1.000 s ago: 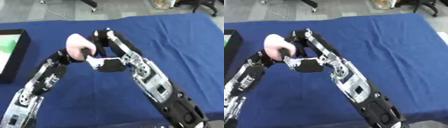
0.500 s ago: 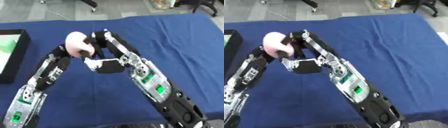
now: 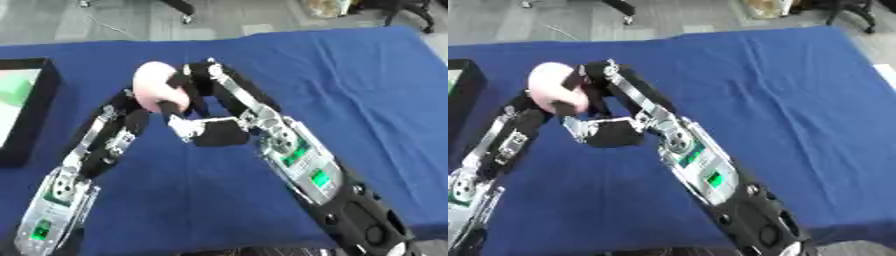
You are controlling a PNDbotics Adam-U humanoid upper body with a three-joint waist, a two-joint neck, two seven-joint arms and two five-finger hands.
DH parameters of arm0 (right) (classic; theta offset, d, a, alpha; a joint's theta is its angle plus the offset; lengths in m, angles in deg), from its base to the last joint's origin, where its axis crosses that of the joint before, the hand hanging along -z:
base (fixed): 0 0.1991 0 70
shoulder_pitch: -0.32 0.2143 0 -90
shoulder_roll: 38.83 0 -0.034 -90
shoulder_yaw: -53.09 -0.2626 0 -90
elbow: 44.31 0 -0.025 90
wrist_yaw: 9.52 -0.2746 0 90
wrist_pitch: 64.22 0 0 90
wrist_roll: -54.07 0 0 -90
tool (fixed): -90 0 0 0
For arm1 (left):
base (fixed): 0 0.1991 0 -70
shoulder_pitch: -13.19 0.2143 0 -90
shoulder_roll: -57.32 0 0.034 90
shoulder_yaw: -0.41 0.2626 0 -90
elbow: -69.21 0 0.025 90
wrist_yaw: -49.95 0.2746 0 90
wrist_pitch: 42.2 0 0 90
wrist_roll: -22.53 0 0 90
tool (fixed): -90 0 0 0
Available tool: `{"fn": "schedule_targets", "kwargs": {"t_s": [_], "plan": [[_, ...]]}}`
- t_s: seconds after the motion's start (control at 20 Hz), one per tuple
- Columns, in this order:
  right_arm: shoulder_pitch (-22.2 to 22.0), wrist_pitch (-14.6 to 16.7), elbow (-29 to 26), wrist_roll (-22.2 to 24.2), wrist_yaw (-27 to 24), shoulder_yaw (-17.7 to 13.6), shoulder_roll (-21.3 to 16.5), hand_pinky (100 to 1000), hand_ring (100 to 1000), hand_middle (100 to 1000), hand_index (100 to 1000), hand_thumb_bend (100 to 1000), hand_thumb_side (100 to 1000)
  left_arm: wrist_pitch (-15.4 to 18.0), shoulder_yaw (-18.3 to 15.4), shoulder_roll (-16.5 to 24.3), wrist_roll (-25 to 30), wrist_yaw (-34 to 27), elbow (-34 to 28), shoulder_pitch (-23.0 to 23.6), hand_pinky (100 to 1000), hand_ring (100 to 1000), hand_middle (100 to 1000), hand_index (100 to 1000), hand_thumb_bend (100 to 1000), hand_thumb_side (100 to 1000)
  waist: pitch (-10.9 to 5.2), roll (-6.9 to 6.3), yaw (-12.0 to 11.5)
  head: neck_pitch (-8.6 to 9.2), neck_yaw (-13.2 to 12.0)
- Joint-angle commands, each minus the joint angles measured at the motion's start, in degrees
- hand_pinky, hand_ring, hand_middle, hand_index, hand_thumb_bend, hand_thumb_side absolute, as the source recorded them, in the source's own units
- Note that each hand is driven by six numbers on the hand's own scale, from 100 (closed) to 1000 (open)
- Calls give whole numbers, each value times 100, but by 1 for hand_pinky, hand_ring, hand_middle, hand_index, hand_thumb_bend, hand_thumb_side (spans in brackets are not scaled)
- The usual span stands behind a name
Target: Pick up the objects with one hand, pass them to the other hand, and then place them into the box on the other side of the table.
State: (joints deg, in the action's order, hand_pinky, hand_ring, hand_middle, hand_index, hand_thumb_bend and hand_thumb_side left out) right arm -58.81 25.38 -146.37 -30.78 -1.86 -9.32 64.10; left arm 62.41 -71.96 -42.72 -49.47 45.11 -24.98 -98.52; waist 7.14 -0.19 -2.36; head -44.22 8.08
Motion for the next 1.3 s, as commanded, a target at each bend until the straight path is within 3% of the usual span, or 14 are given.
{"fn": "schedule_targets", "kwargs": {"t_s": [0.05, 0.35, 0.7, 1.0, 1.3], "plan": [[116, -6, -60, 7, -46, 3, -52, 410, 176, 159, 299, 100, 100, 16, 26, -22, -30, 46, -28, -92, 816, 727, 766, 905, 276, 729, -53, 1, 2, 11, -9], [107, -1, -35, 25, -60, 19, -48, 409, 174, 157, 297, 100, 100, -3, 46, -71, -131, -139, 34, -119, 801, 699, 733, 880, 296, 735, -50, 5, 4, 11, -17], [107, 34, 51, 163, -120, 79, -52, 397, 170, 154, 294, 100, 100, -131, 73, -136, -487, -492, 69, -232, 748, 607, 617, 787, 218, 710, -48, 3, 11, 11, -21], [104, 33, 108, 240, -168, 108, -56, 393, 165, 151, 291, 100, 100, -201, 112, -177, -760, -668, 61, -303, 725, 575, 577, 750, 205, 706, -44, 0, 23, 11, -20], [92, 17, 139, 246, -174, 105, -45, 391, 165, 155, 295, 100, 100, -236, 155, -191, -864, -783, 51, -322, 653, 468, 452, 628, 129, 683, -39, -5, 31, 11, -31]]}}
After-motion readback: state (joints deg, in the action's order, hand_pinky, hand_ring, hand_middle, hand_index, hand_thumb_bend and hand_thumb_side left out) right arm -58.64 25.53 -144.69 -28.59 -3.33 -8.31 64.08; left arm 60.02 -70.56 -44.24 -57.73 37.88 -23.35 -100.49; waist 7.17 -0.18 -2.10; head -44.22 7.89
